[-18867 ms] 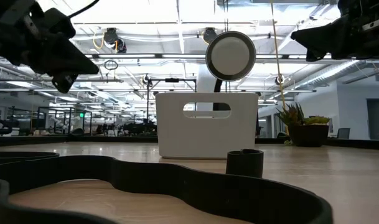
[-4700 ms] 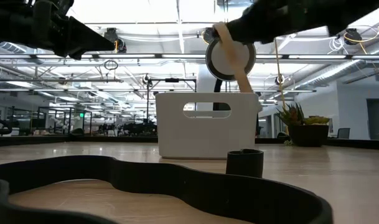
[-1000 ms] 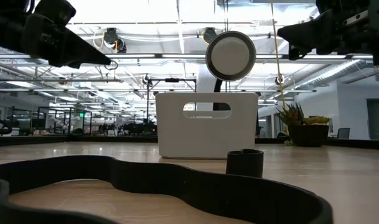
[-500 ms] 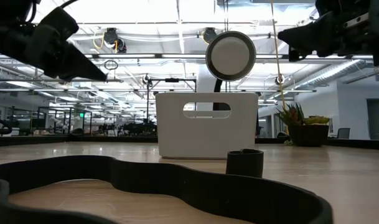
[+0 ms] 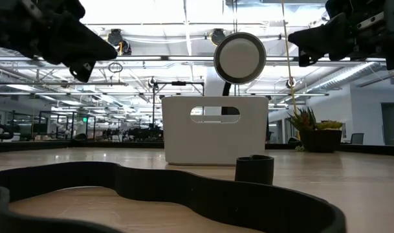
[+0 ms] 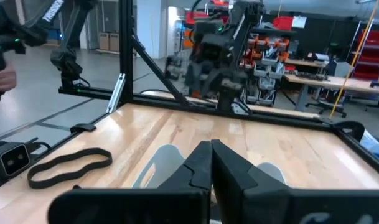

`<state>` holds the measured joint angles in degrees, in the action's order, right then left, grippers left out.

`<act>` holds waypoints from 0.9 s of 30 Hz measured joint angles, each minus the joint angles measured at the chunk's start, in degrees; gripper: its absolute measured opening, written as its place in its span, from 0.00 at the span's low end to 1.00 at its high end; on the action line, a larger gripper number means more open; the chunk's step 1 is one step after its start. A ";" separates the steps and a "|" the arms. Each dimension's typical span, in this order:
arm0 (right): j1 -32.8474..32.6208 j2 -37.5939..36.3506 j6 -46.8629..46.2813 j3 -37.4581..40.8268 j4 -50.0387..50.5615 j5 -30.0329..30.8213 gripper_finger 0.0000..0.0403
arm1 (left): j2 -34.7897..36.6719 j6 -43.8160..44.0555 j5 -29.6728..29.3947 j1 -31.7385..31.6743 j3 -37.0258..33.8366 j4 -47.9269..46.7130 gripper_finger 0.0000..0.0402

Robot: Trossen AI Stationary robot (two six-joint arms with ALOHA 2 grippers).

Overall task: Pick and place rubber bands into bin
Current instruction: Put the bottom black rubber band into the gray bin

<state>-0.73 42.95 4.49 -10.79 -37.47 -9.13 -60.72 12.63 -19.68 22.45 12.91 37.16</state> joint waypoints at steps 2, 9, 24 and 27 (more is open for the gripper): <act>0.00 0.03 0.08 0.00 -0.15 0.00 0.00 | -5.04 0.23 -1.09 1.86 2.75 0.25 0.10; 0.00 0.05 -0.81 0.00 -0.33 0.02 0.00 | -23.83 2.62 -0.82 7.01 19.35 -6.95 0.02; -0.11 0.05 -3.20 0.00 -0.88 -0.04 0.00 | -40.44 8.05 0.70 13.28 46.42 -37.41 0.25; -0.11 0.03 -2.62 0.00 -0.99 -0.02 0.00 | -42.12 8.52 2.95 14.12 46.61 -37.91 0.38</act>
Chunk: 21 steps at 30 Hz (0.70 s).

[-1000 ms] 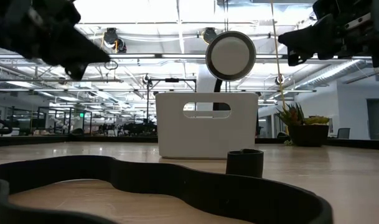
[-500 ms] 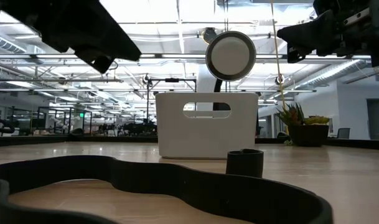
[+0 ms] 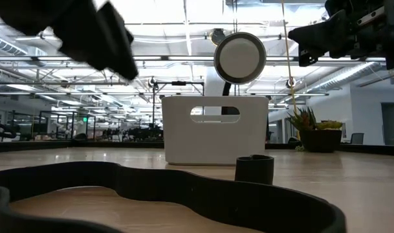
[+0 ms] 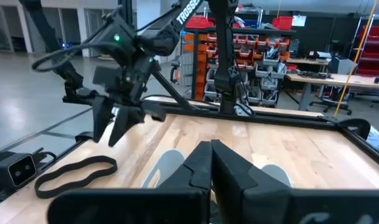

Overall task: Pick and place rubber bands into bin
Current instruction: Put the bottom black rubber band into the gray bin

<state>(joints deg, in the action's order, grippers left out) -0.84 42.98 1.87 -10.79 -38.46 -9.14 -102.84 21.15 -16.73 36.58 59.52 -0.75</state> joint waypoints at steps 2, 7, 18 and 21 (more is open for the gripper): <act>0.00 0.02 0.35 0.00 0.04 0.02 0.01 | -1.54 0.02 0.68 0.28 -0.01 0.06 0.46; 0.00 0.02 0.41 0.00 -0.03 0.02 0.01 | -5.37 -0.31 0.61 0.07 -0.05 -0.67 0.57; -0.02 0.02 0.33 0.00 0.53 0.06 0.01 | -10.70 1.15 4.10 -2.34 0.14 -0.09 0.53; -0.02 0.01 0.33 -0.01 0.94 0.06 0.01 | -10.82 -1.04 4.02 -2.07 0.14 0.11 0.42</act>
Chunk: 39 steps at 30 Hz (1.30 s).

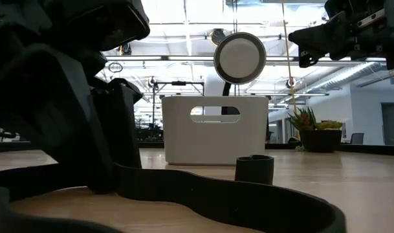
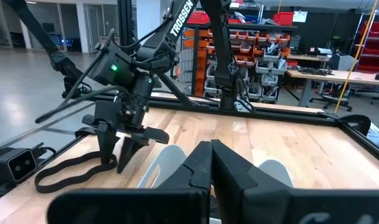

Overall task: Pick and place rubber bands into bin
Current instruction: Put the bottom black rubber band into the gray bin

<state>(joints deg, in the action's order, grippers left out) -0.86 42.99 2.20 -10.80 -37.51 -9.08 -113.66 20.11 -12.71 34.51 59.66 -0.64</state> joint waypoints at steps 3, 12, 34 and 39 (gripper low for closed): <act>0.00 0.01 -0.02 -0.01 0.19 0.00 0.01 | 0.50 -3.11 -0.66 0.36 -0.02 0.31 0.25; 0.00 0.01 -0.50 -0.01 -0.99 0.00 0.01 | 7.57 -12.18 -1.94 0.52 -0.40 -2.72 0.02; 0.00 0.01 -0.50 -0.01 -0.48 0.02 0.01 | 46.13 -28.43 -26.59 6.12 -30.02 19.35 0.01; 0.00 0.11 -0.02 -0.01 -0.37 0.02 0.01 | 48.40 -31.99 -26.58 5.89 -44.75 45.41 0.01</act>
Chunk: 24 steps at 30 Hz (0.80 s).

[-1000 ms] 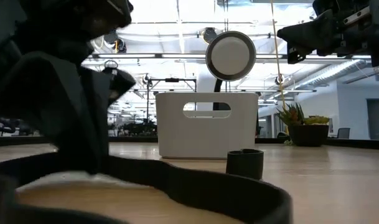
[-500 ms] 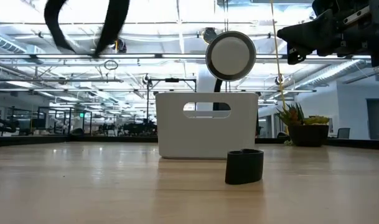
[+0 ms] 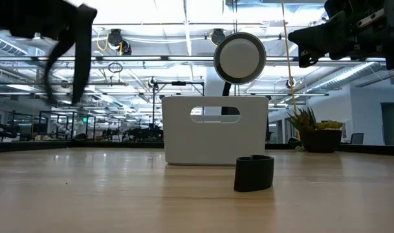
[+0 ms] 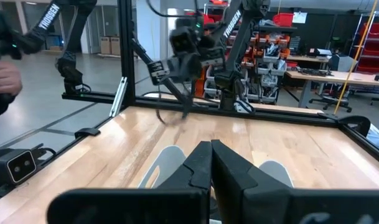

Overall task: Pick and place rubber bands into bin
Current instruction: Put the bottom black rubber band into the gray bin

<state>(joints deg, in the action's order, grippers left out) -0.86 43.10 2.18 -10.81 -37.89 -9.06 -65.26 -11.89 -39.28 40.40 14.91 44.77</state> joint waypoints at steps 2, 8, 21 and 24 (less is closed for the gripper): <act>0.00 0.01 0.07 0.00 0.04 0.03 0.01 | 0.18 -0.23 0.00 0.00 -4.17 6.55 0.01; 0.02 0.01 0.47 -0.02 0.41 0.26 0.01 | 0.16 0.25 -1.72 0.00 -9.11 12.93 0.01; 0.02 0.01 2.18 -0.02 0.41 0.28 0.01 | 0.08 7.72 -3.43 -11.83 0.47 -2.51 0.01; 0.02 0.01 2.40 -0.01 0.40 0.28 0.01 | -1.86 7.74 0.95 -16.08 9.11 -13.86 0.01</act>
<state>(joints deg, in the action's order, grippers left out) -0.84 43.11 4.58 -10.82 -37.48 -8.78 -67.11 -4.15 -38.34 24.32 24.02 30.91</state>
